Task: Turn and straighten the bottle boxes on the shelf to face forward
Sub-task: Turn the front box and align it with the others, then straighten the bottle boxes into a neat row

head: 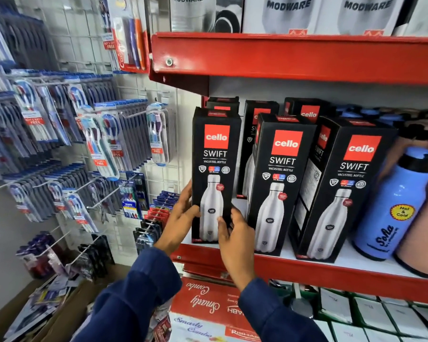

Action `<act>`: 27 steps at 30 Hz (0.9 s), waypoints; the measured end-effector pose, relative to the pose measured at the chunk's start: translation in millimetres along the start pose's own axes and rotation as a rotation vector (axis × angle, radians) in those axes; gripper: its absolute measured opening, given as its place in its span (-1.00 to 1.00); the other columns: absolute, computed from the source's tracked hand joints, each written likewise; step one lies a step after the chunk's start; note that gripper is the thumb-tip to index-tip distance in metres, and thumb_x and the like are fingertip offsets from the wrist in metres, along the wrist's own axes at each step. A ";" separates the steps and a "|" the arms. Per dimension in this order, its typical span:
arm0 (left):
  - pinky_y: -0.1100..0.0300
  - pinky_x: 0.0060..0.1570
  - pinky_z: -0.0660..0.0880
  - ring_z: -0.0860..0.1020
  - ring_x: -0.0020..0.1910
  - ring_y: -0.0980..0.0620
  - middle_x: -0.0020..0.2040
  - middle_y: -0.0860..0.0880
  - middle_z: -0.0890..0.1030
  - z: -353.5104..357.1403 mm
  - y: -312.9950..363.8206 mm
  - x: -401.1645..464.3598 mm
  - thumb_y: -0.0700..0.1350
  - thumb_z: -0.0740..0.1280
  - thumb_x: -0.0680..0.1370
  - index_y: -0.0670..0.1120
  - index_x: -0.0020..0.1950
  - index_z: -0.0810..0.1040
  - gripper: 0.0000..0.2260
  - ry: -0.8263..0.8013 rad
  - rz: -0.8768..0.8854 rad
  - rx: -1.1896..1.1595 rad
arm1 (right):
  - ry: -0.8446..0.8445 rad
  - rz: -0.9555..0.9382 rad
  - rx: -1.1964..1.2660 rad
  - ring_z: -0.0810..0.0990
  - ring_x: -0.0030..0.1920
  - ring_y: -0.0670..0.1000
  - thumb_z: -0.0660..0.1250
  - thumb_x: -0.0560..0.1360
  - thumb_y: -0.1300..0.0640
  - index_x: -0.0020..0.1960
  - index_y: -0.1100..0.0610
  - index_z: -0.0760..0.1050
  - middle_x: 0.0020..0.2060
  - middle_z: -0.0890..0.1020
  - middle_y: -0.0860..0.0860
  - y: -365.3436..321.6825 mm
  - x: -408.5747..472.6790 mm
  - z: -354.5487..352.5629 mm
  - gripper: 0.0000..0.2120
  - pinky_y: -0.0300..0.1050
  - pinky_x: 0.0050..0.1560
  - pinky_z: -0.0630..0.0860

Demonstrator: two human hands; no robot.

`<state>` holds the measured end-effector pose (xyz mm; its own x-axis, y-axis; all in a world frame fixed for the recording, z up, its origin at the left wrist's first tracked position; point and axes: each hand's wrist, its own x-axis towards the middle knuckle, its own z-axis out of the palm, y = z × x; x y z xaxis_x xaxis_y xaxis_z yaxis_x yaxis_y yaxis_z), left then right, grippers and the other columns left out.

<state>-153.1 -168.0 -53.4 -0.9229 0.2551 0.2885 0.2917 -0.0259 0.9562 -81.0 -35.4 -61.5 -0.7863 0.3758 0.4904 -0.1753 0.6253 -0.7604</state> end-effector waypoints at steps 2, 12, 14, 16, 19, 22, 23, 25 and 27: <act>0.16 0.28 0.56 0.55 0.36 0.07 0.41 0.01 0.58 -1.1 -1.9 -5.2 -0.38 0.18 0.55 0.04 0.54 0.36 -0.40 0.021 0.013 0.058 | 0.004 -0.009 0.003 0.67 -0.20 -0.04 0.28 0.59 0.09 0.28 0.17 0.51 -0.11 0.71 0.08 2.6 -2.3 0.9 -0.70 -0.31 -0.19 0.55; 0.38 0.05 0.60 0.64 -0.07 0.42 0.05 0.04 0.74 -0.2 -19.7 -33.8 -0.14 0.43 0.55 -0.09 0.24 0.61 -0.74 0.240 0.078 0.447 | -0.085 0.007 -0.121 0.71 -0.10 0.03 0.25 0.60 0.07 0.30 0.13 0.51 -0.06 0.73 0.10 16.2 -17.6 3.2 -0.69 -0.06 -0.05 0.64; 0.26 0.12 0.62 0.68 0.01 0.26 0.09 -0.01 0.75 -0.6 -17.5 -33.2 -0.12 0.41 0.57 -0.10 0.27 0.61 -0.73 0.240 0.091 0.481 | -0.078 0.010 -0.126 0.71 -0.07 0.03 0.25 0.60 0.06 0.33 0.12 0.50 -0.04 0.73 0.09 15.5 -14.8 2.2 -0.66 -0.02 -0.01 0.65; 0.08 0.19 0.63 0.70 0.11 0.10 0.14 -0.05 0.74 -2.9 -17.3 -38.6 -0.09 0.39 0.59 -0.12 0.33 0.59 -0.69 0.222 0.083 0.493 | -0.061 0.005 -0.127 0.71 -0.12 0.00 0.25 0.60 0.05 0.35 0.12 0.50 -0.09 0.74 0.07 15.8 -18.7 1.7 -0.65 -0.05 -0.04 0.65; -0.01 0.21 0.63 0.68 0.19 0.04 0.21 -0.09 0.72 6.6 -13.7 -63.6 -0.05 0.37 0.60 -0.13 0.38 0.56 -0.64 0.253 0.054 0.520 | -0.123 -0.040 -0.125 0.67 -0.25 -0.08 0.26 0.60 0.06 0.34 0.08 0.51 -0.17 0.74 0.02 22.3 -33.9 -14.2 -0.67 -0.13 -0.13 0.63; -0.03 0.17 0.65 0.69 0.16 0.03 0.19 -0.09 0.73 3.4 -15.8 -67.9 -0.05 0.35 0.60 -0.12 0.38 0.56 -0.64 0.269 0.046 0.511 | -0.114 -0.058 -0.112 0.69 -0.16 -0.09 0.29 0.59 0.07 0.34 0.09 0.53 -0.06 0.75 0.01 21.7 -37.0 -11.9 -0.66 -0.30 -0.08 0.58; -0.02 0.18 0.64 0.70 0.15 0.03 0.18 -0.09 0.73 2.0 -16.3 -65.8 -0.04 0.35 0.60 -0.12 0.38 0.56 -0.64 0.275 0.047 0.520 | -0.107 -0.061 -0.099 0.70 -0.10 -0.10 0.30 0.58 0.08 0.34 0.10 0.53 0.01 0.74 0.01 20.7 -35.8 -11.0 -0.66 -0.37 -0.04 0.53; -0.02 0.19 0.63 0.70 0.14 0.02 0.18 -0.10 0.73 0.8 -16.6 -64.2 -0.03 0.36 0.59 -0.12 0.38 0.56 -0.63 0.285 0.025 0.543 | -0.101 -0.051 -0.068 0.68 -0.03 -0.15 0.33 0.56 0.08 0.35 0.11 0.52 0.09 0.72 0.00 21.3 -34.6 -9.2 -0.63 -0.52 -0.03 0.42; -0.02 0.18 0.63 0.70 0.13 0.02 0.17 -0.10 0.74 -1.2 -18.9 -64.0 -0.02 0.36 0.59 -0.12 0.37 0.56 -0.62 0.305 0.007 0.563 | -0.105 -0.051 -0.053 0.65 -0.06 -0.21 0.35 0.55 0.08 0.36 0.12 0.51 0.07 0.72 0.01 19.6 -35.9 -9.5 -0.62 -0.59 -0.02 0.40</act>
<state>-99.9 -185.0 -89.8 -0.9262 -0.0321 0.3757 0.3091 0.5063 0.8051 -50.6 -30.1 -90.0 -0.8351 0.2708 0.4788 -0.1877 0.6779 -0.7108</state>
